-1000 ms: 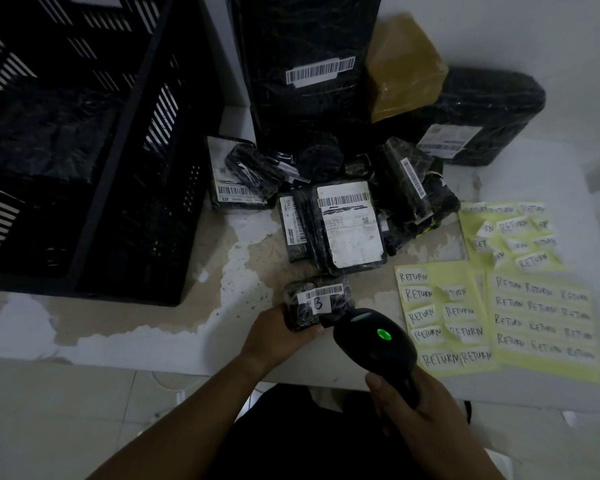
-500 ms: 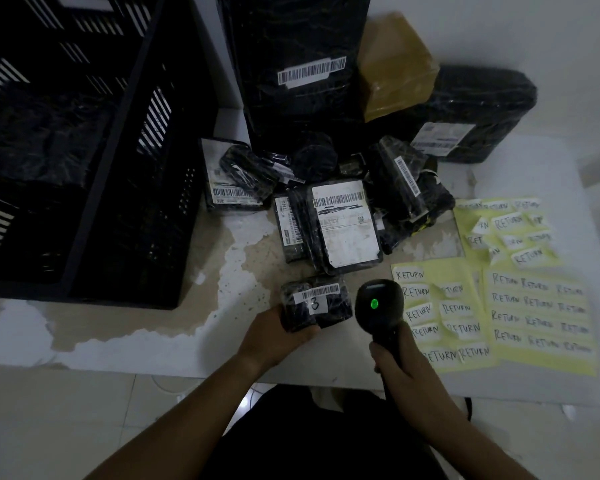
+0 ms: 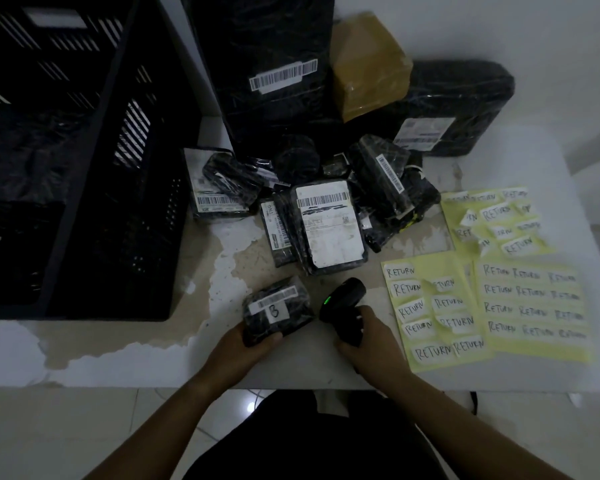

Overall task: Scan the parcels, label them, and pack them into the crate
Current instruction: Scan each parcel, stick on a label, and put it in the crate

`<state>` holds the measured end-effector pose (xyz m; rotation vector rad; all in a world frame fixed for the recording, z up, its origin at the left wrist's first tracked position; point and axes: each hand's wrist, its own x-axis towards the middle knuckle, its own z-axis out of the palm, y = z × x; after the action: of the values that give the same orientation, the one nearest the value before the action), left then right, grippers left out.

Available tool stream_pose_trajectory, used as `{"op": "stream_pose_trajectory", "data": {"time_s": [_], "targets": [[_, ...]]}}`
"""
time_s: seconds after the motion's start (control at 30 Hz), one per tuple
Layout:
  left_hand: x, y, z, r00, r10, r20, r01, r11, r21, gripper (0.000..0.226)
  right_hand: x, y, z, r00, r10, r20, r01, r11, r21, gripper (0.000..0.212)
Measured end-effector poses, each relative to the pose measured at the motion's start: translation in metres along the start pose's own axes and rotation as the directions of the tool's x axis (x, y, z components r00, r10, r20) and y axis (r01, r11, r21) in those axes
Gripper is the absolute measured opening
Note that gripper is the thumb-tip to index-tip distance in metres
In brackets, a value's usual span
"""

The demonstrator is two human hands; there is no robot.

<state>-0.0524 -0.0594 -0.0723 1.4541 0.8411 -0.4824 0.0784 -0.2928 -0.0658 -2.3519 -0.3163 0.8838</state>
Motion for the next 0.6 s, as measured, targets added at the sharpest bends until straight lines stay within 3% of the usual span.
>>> {"op": "stream_pose_trajectory", "data": {"time_s": [0.13,0.43,0.6], "targets": [[-0.010,-0.003,-0.008,1.000,-0.030,0.005,0.030,0.998,-0.060,0.097,0.005,-0.003,0.009,1.000,0.008,-0.017,-0.008,1.000,0.008,0.061],[-0.010,0.003,-0.011,0.999,-0.054,0.010,0.053,0.994,0.096,0.094,0.005,0.011,-0.004,0.999,-0.033,0.009,0.033,0.998,0.049,0.064],[-0.005,-0.003,-0.009,1.000,-0.025,-0.019,0.027,0.989,0.146,0.082,0.004,0.034,-0.063,0.974,-0.059,-0.218,0.067,0.997,0.031,0.035]]}}
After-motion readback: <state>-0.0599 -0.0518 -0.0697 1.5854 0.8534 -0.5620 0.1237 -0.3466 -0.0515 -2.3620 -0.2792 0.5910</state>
